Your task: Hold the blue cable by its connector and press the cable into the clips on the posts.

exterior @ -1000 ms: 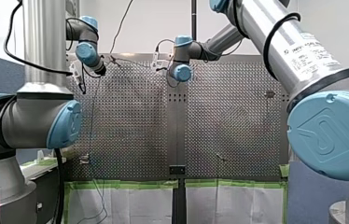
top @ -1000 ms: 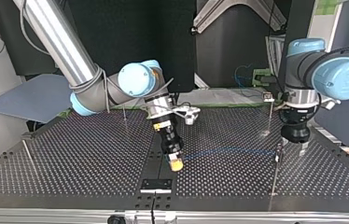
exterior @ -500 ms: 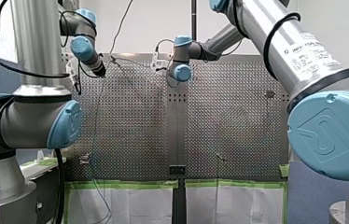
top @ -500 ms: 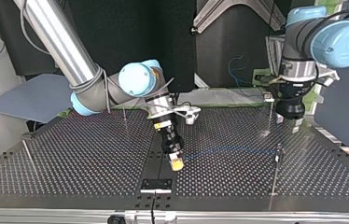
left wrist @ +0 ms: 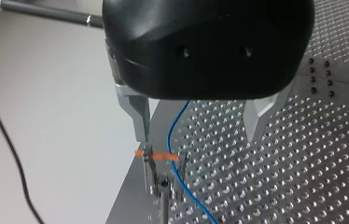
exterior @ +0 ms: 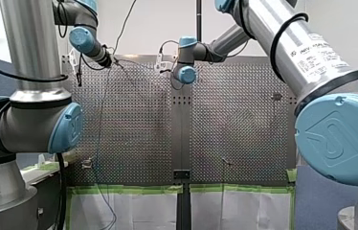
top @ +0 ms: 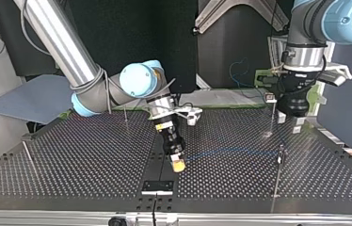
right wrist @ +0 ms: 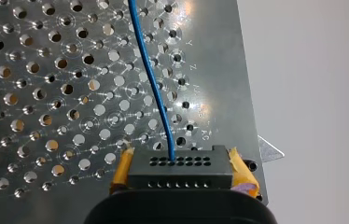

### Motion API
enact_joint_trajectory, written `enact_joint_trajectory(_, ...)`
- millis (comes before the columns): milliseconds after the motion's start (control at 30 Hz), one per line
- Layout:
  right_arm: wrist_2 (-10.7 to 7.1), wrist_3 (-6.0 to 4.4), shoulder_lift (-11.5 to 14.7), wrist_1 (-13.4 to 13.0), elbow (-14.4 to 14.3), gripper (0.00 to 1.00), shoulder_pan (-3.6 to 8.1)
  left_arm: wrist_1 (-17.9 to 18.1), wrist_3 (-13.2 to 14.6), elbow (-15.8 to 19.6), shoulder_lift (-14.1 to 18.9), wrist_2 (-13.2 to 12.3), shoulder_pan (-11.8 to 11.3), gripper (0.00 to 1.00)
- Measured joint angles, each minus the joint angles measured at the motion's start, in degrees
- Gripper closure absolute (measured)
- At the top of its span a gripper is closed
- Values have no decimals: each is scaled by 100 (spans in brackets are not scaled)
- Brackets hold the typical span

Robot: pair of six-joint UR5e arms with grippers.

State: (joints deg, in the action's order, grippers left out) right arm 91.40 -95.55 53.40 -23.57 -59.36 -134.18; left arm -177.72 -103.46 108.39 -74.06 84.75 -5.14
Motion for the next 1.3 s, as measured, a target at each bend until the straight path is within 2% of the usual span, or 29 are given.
enact_joint_trajectory(300,1,0,0,9,-1,100,-9,-19,386,-235,-64,-66,75,1)
enact_joint_trajectory(600,6,-1,0,21,0,100,-16,-217,782,-275,-232,-66,177,1)
enact_joint_trajectory(1300,10,-2,0,27,0,100,-19,-134,1159,-332,-237,-10,234,1)
